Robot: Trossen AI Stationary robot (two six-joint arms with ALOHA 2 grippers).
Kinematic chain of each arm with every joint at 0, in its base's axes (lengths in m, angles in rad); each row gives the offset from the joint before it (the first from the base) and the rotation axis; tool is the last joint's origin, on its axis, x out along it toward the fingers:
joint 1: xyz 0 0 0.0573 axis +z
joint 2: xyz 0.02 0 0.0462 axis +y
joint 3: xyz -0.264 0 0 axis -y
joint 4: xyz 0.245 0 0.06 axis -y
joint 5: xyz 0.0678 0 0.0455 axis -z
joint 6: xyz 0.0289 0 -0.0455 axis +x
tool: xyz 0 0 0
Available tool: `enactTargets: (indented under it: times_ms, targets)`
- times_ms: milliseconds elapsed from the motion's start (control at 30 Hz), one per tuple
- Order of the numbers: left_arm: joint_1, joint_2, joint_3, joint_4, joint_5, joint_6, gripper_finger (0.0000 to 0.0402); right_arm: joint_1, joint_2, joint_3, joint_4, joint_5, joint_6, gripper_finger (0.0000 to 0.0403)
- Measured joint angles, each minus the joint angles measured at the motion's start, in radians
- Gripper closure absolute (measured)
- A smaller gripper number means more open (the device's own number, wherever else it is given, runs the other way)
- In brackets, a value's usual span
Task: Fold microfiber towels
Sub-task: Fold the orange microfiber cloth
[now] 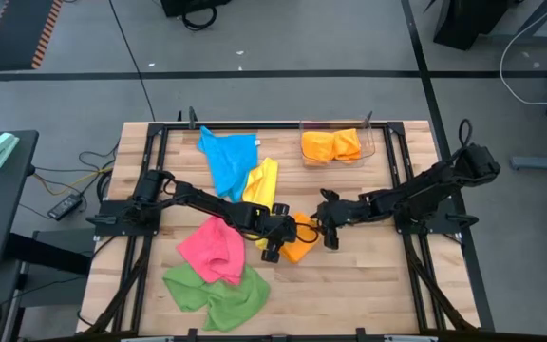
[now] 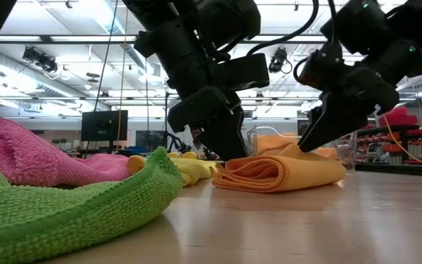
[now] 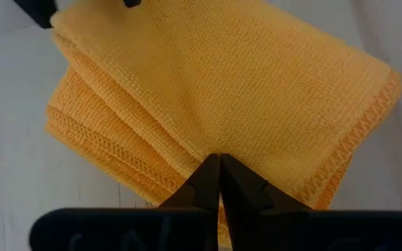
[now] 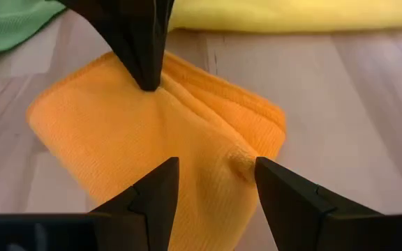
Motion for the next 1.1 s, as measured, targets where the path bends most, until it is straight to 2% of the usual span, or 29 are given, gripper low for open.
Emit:
enactTargets:
  times_ms: [167,267,433,600,733,967,1100]
  targets:
    - [0.000,0.000,0.000,0.005,0.000,0.000,0.0387,-0.012,0.011,0.000,-0.001,-0.013,-0.031,0.0207]
    - [0.000,0.000,-0.001,0.028,0.000,0.000,0.0382,-0.012,0.027,0.000,0.036,-0.014,-0.059,0.0222]
    - [0.000,0.000,-0.001,0.062,0.000,-0.001,0.0371,-0.017,0.094,0.000,0.078,-0.014,-0.068,0.0262]
    - [0.000,0.000,-0.001,0.074,-0.001,-0.001,0.0374,-0.017,0.179,0.013,0.134,-0.010,-0.108,0.0322]
    - [0.000,-0.001,-0.001,0.077,-0.001,-0.001,0.0383,-0.017,0.148,0.018,0.111,-0.021,-0.135,0.0360]
    - [0.002,-0.005,-0.001,0.076,-0.030,-0.009,0.0388,-0.005,0.025,0.020,-0.015,-0.036,-0.155,0.0364]
    - [0.008,-0.006,-0.001,0.081,-0.059,-0.022,0.0381,0.019,0.012,0.020,-0.058,-0.084,-0.214,0.0364]
